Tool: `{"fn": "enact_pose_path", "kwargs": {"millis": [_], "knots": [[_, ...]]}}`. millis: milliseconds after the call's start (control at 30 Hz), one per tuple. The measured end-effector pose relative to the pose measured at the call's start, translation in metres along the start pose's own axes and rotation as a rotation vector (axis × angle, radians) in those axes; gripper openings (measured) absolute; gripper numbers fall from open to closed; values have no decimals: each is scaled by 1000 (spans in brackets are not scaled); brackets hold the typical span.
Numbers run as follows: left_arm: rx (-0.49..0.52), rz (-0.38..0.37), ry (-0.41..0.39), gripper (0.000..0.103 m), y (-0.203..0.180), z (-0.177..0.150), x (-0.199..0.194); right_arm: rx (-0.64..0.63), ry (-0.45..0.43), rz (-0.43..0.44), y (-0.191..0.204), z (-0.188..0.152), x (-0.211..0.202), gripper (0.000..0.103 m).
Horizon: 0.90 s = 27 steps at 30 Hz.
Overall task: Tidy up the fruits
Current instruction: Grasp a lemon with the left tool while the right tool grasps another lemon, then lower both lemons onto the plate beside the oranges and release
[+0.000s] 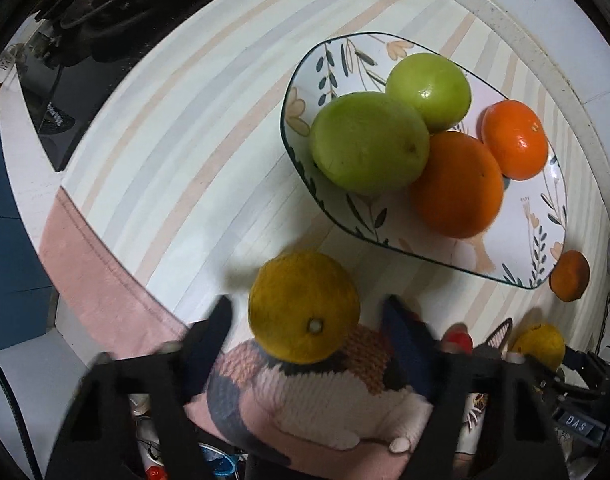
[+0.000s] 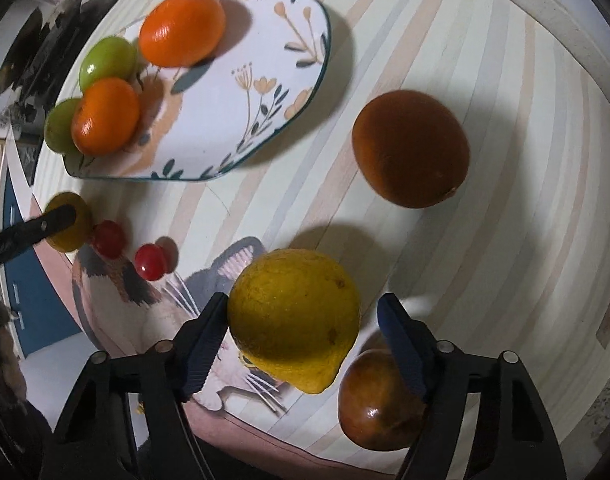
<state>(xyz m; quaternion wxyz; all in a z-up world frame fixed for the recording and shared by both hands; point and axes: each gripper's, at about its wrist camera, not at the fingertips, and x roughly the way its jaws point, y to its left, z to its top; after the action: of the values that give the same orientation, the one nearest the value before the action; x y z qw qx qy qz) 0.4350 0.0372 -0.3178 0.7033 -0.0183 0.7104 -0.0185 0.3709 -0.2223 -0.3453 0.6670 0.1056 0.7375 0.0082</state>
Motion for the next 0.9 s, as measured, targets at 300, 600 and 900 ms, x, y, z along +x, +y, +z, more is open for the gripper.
{"fn": "enact_pose_path", "kwargs": {"millis": [300,600,900], "knots": [[-20,-15,-7,55,6,-10,1,-41,-3,72,19,-4,4,66],[39,-27,8,55,-10,-56,5,-37,-3,109,29,-8,12,67],[90,-118,-57,55,-58,-54,-36,17,-90,222,8,5,-37,66]]}}
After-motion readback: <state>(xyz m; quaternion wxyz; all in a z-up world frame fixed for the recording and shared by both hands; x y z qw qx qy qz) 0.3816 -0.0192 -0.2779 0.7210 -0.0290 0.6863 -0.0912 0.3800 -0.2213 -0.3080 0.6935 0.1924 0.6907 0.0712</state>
